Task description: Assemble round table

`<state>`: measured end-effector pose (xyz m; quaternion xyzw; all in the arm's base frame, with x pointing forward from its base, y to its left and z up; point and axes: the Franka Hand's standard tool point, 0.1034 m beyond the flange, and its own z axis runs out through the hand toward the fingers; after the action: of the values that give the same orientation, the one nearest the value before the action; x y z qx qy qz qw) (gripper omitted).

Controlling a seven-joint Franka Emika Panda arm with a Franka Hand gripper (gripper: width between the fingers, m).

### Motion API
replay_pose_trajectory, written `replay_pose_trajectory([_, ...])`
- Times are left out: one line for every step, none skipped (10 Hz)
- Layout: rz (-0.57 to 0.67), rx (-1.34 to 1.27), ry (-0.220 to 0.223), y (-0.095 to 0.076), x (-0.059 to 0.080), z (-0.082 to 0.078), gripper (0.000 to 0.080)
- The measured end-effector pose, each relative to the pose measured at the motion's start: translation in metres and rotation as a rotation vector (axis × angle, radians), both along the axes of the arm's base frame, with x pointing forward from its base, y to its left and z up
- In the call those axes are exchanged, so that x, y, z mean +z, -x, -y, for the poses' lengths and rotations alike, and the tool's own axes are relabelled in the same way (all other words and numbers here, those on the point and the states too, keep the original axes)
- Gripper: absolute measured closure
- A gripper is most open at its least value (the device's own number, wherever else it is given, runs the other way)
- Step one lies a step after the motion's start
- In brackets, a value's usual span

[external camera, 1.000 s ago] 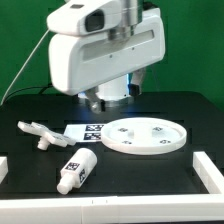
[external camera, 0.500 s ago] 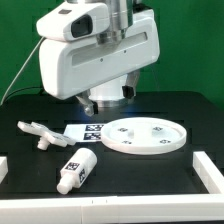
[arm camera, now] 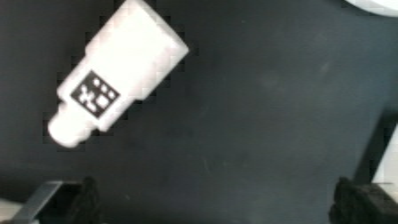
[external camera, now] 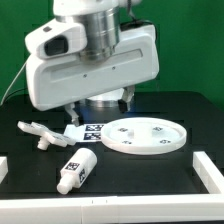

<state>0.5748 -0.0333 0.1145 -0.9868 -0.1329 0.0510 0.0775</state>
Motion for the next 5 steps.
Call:
replay_pose_trajectory([-0.01,-0.084,0.009,0.0,0.0,-0.001,0.015])
replay_pose_trajectory([-0.02,-0.143,0.016,0.0,-0.001,-0.002,0.015])
replay_pose_trajectory([-0.032,-0.187,0.02,0.002,-0.003,0.002,0.015])
replay_pose_trajectory([-0.068,-0.314,0.039,0.005,-0.015,0.02,0.015])
replay_pose_trajectory([-0.099,-0.438,0.064,0.007,-0.027,0.035,0.015])
